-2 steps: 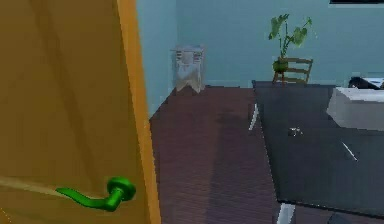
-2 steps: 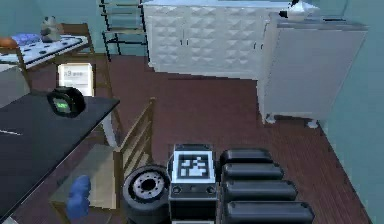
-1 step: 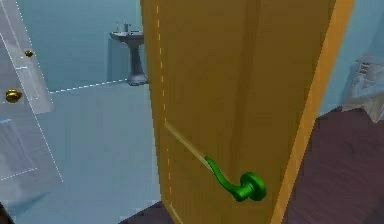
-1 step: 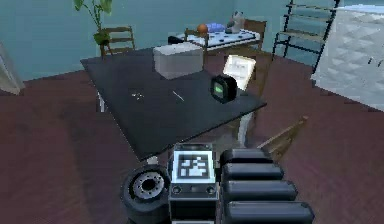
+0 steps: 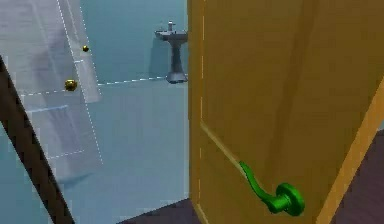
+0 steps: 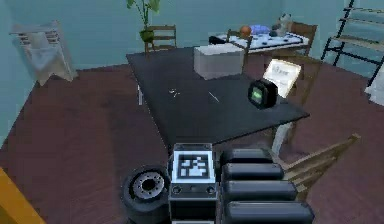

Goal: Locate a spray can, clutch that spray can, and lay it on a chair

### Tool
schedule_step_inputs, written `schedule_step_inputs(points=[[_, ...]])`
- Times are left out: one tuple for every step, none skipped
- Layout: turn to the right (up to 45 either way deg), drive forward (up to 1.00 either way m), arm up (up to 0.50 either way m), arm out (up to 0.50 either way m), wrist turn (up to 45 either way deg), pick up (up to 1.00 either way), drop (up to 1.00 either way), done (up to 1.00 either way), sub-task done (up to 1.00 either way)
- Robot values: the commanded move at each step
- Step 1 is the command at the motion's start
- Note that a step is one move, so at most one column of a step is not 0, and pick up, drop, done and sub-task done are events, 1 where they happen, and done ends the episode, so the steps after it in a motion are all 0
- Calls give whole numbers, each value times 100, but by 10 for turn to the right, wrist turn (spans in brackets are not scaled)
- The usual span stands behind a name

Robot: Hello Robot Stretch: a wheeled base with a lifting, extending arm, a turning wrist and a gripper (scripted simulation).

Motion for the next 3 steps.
schedule_step_inputs(points=[[450,0,0,0,0,0,0,0,0],[450,0,0,0,0,0,0,0,0],[390,0,0,0,0,0,0,0,0]])
